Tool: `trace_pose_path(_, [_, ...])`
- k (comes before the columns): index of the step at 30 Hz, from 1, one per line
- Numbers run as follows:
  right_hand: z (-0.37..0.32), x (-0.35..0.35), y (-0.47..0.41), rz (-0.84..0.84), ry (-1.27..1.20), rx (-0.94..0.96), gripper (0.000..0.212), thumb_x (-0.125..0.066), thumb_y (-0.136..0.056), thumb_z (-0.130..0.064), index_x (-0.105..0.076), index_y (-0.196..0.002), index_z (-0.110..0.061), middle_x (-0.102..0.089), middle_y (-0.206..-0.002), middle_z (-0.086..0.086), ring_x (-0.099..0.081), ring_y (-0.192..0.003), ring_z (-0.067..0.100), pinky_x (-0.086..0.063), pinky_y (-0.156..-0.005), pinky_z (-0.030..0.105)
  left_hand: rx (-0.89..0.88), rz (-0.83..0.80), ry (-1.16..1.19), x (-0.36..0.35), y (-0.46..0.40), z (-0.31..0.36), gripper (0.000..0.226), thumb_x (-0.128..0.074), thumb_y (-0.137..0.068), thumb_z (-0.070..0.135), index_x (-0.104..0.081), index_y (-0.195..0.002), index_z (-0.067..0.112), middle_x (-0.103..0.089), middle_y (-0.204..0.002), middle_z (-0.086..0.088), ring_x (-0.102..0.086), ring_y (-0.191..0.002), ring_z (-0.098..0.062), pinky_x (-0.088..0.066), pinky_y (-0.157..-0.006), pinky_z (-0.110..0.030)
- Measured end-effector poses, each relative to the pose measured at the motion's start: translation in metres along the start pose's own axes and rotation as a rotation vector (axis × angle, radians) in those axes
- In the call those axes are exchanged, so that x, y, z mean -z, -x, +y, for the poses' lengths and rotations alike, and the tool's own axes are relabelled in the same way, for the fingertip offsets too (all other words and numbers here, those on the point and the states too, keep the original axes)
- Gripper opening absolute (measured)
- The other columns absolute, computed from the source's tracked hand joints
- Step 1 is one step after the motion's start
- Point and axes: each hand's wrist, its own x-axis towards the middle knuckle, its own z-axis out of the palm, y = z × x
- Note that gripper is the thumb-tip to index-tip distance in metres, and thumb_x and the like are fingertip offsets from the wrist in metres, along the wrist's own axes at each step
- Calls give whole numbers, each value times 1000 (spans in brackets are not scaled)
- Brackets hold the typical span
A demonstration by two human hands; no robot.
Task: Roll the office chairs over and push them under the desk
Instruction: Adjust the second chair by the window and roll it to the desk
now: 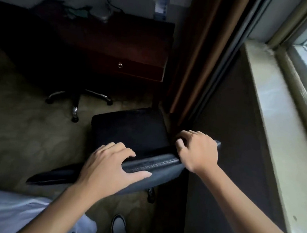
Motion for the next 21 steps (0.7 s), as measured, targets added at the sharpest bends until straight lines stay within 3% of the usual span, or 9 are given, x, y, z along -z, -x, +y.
trace_pose_path(4, [5, -1, -7, 39, -8, 69, 39, -30, -80, -40, -65, -76, -23, -67, -78, -5, -60, -78, 19, -40, -61, 32, 133, 184, -112, -9, 25, -1, 67, -43, -75, 88, -70, -87, 28, -54, -89, 16, -56, -81, -9, -43, -59, -24])
trace_pose_path(7, [8, 0, -22, 87, -72, 119, 34, -31, -78, -38, -55, -63, -19, -61, -67, -3, -57, -68, 19, -34, -53, 31, 112, 365, -206, -22, 26, 1, 61, -52, -78, 81, -69, -81, 22, -57, -81, 8, -57, -72, -16, -44, -58, -28])
trace_pose_path(9, [11, 5, -35, 115, -109, 143, 28, -36, -78, -35, -43, -56, -19, -53, -59, -3, -54, -62, 20, -28, -51, 30, 115, 448, -241, -25, 15, 4, 59, -57, -76, 79, -66, -77, 21, -57, -78, 6, -56, -70, -16, -43, -50, -29])
trace_pose_path(12, [19, 7, -60, 95, -82, 178, 28, -39, -79, -35, -53, -61, -21, -57, -63, -6, -57, -65, 20, -29, -53, 29, 88, 556, -301, -30, -7, 7, 58, -61, -74, 79, -61, -69, 21, -55, -72, 5, -53, -64, -15, -38, -45, -26])
trace_pose_path(16, [24, 4, -86, 114, -82, 196, 31, -37, -79, -37, -58, -62, -21, -60, -63, -6, -58, -65, 21, -29, -52, 29, 54, 627, -361, -36, -32, 1, 58, -63, -73, 78, -61, -66, 21, -56, -67, 5, -53, -60, -14, -39, -47, -25])
trace_pose_path(21, [17, 6, -121, 139, -110, 168, 34, -40, -79, -39, -42, -51, -19, -54, -55, -4, -58, -61, 24, -26, -51, 30, -17, 635, -382, -32, -77, -26, 58, -63, -75, 77, -62, -64, 20, -56, -67, 5, -54, -58, -16, -45, -44, -28])
